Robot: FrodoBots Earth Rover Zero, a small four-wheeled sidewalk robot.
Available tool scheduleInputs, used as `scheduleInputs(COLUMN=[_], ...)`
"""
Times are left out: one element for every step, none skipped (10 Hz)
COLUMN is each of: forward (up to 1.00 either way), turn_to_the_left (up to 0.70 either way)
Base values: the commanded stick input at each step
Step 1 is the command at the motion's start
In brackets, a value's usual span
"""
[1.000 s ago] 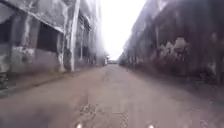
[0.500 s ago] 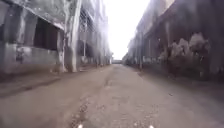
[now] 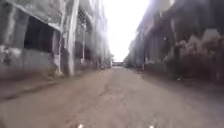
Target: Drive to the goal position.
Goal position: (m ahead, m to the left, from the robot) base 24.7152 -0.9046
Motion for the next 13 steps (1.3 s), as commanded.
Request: scheduleInputs(forward=[1.00,1.00,1.00,1.00,1.00,1.00,1.00,1.00,1.00,1.00,1.00,1.00,1.00], turn_to_the_left=[0.02,0.02,0.02,0.02,0.02,0.02,0.02,0.02,0.02,0.02,0.02,0.02,0.02])
